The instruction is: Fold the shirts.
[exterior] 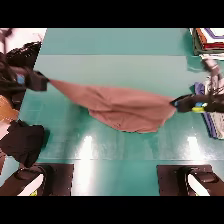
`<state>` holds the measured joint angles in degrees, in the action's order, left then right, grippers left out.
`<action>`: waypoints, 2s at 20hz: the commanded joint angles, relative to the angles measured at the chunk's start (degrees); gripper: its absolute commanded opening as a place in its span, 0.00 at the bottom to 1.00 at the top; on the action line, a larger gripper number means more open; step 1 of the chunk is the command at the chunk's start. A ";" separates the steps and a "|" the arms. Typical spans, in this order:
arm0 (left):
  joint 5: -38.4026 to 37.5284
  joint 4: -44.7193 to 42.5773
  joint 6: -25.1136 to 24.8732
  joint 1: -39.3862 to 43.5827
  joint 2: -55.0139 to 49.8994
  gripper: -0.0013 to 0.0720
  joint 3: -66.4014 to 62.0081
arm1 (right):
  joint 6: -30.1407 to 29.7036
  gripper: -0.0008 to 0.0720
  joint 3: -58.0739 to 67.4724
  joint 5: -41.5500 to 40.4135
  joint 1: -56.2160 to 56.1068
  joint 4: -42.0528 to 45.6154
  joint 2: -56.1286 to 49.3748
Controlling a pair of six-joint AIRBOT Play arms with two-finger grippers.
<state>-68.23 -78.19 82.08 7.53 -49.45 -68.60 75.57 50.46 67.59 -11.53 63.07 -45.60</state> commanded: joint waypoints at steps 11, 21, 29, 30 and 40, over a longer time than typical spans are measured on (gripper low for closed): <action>2.47 -4.11 0.02 0.04 0.04 0.05 7.48 | 0.46 0.87 -7.80 0.79 -2.99 0.11 -0.22; 2.05 -4.11 0.02 0.04 0.04 0.05 7.48 | 0.39 0.76 14.75 6.95 -2.54 12.50 -26.16; 3.06 -4.09 0.02 0.04 0.04 0.05 7.48 | -0.04 0.76 21.99 20.04 2.27 2.21 -39.65; 3.06 -4.09 0.02 0.04 0.04 0.05 7.48 | -0.04 0.76 22.75 21.99 1.90 0.35 -41.29; 3.15 -4.22 0.00 0.04 0.13 0.05 7.15 | -4.96 0.03 23.47 13.73 -2.08 -1.57 -38.07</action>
<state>-65.17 -82.30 82.13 7.53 -49.41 -61.21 71.94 73.80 86.78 -13.78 61.71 -86.80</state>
